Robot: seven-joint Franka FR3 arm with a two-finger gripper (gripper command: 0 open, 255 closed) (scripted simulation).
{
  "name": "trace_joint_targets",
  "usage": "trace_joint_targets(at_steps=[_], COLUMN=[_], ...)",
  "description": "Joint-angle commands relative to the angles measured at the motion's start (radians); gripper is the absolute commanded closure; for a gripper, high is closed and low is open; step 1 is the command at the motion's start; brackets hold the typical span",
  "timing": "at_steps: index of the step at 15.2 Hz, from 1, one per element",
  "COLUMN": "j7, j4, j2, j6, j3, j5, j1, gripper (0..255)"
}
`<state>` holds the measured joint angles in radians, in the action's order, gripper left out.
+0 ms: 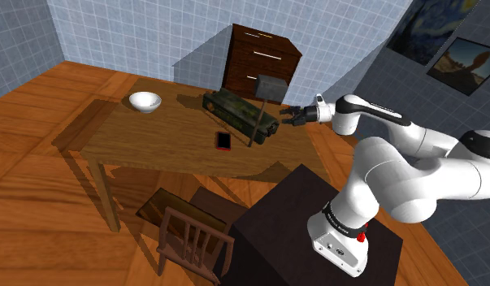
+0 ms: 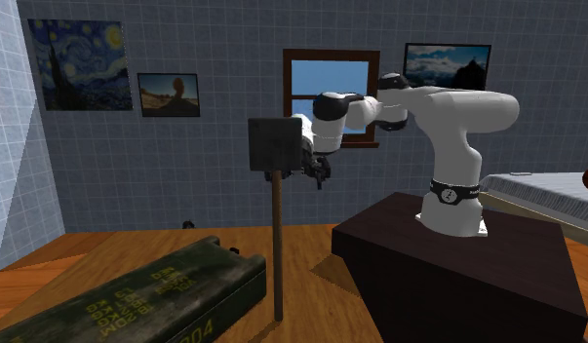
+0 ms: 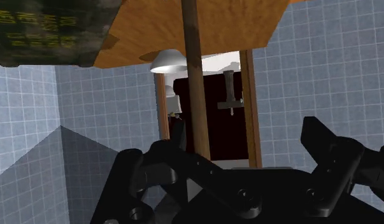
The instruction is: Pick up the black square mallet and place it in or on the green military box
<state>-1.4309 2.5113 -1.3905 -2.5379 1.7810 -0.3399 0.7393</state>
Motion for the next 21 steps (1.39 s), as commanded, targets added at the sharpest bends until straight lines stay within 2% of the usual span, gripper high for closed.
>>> trace_joint_targets(at_steps=[1,5,13,21], j7=[-0.084,-0.228,-0.217,-0.217], j4=[-0.094,-0.313,-0.301,-0.302], j2=[-0.088,-0.26,-0.278,-0.278], j6=[0.038,0.155,0.065,0.065], j3=[0.057,0.101,0.118,0.118], j5=[0.0,0.015,-0.002,-0.002], j1=[0.086,0.243,0.317,0.317], gripper=[0,0,0,0])
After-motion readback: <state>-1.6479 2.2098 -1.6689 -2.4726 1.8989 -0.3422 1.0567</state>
